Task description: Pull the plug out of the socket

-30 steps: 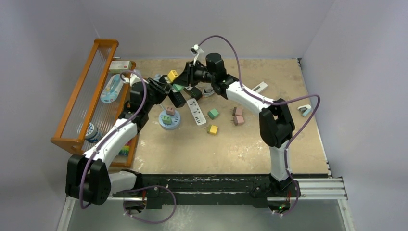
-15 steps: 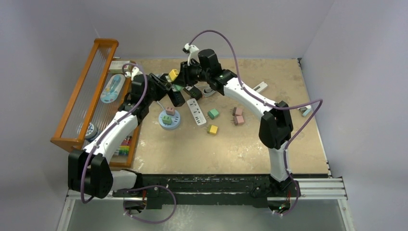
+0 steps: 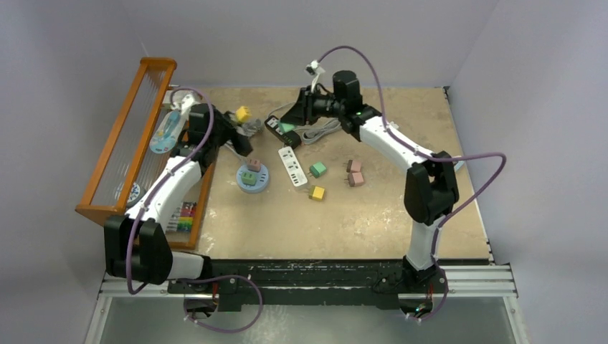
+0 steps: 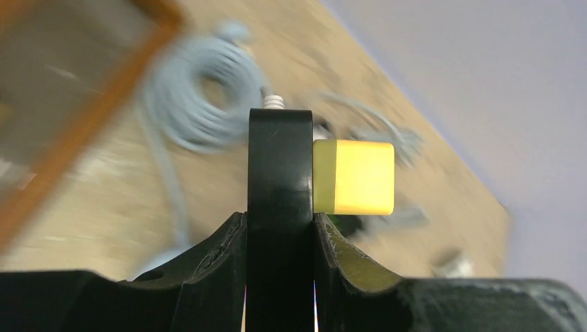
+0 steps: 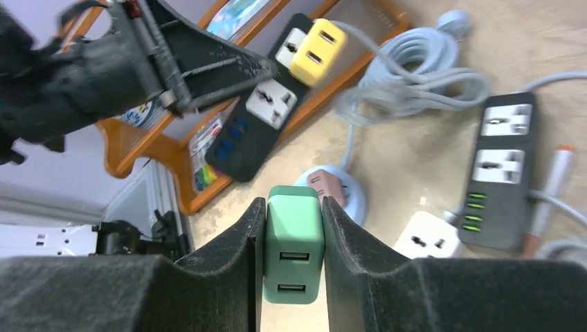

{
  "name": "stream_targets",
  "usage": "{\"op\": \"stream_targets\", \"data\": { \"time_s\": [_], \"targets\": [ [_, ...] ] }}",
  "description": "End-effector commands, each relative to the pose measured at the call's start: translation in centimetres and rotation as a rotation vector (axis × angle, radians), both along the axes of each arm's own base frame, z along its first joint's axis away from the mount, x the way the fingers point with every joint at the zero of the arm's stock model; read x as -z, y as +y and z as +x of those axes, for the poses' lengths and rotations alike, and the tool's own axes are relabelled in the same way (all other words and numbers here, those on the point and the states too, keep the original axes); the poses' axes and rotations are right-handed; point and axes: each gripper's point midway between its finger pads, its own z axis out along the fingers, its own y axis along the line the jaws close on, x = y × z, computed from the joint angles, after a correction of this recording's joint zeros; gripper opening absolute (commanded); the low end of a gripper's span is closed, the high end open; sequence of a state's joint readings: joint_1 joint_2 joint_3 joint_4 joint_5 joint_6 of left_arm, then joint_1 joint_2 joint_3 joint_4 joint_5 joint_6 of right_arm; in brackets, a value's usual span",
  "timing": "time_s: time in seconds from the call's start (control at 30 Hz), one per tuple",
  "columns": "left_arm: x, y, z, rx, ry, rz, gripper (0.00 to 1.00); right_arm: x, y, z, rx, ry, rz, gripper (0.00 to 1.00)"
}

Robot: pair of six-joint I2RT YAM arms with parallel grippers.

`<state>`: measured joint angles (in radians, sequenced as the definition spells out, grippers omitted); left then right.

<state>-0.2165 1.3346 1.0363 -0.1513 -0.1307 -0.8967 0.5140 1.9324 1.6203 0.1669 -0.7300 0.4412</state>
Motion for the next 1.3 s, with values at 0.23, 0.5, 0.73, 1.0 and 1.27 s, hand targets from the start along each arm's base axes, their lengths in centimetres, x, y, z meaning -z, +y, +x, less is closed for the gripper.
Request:
{"op": "stream_targets", "data": {
  "time_s": [0.23, 0.5, 0.73, 1.0, 1.27],
  "targets": [
    [-2.2, 10.7, 1.9, -0.395, -0.041, 0.23, 0.0, -5.6, -4.6, 0.8, 0.177, -0.195, -0.127, 0.0],
    [-3.0, 10.5, 2.2, -0.32, -0.043, 0.308, 0.0, -3.9, -8.5, 0.4, 0.168, -0.116, -0.054, 0.0],
    [-3.2, 10.7, 2.1, -0.28, -0.03, 0.361, 0.0, -0.6, -11.3, 0.4, 0.206, -0.033, -0.065, 0.0],
    [-3.2, 11.0, 1.9, -0.252, -0.022, 0.378, 0.0, 3.2, -12.5, 0.3, 0.22, 0.024, -0.156, 0.0],
    [-2.7, 11.3, 2.0, -0.241, -0.019, 0.381, 0.0, 5.8, -12.8, 0.4, 0.234, 0.063, -0.2, 0.0]
  ]
}}
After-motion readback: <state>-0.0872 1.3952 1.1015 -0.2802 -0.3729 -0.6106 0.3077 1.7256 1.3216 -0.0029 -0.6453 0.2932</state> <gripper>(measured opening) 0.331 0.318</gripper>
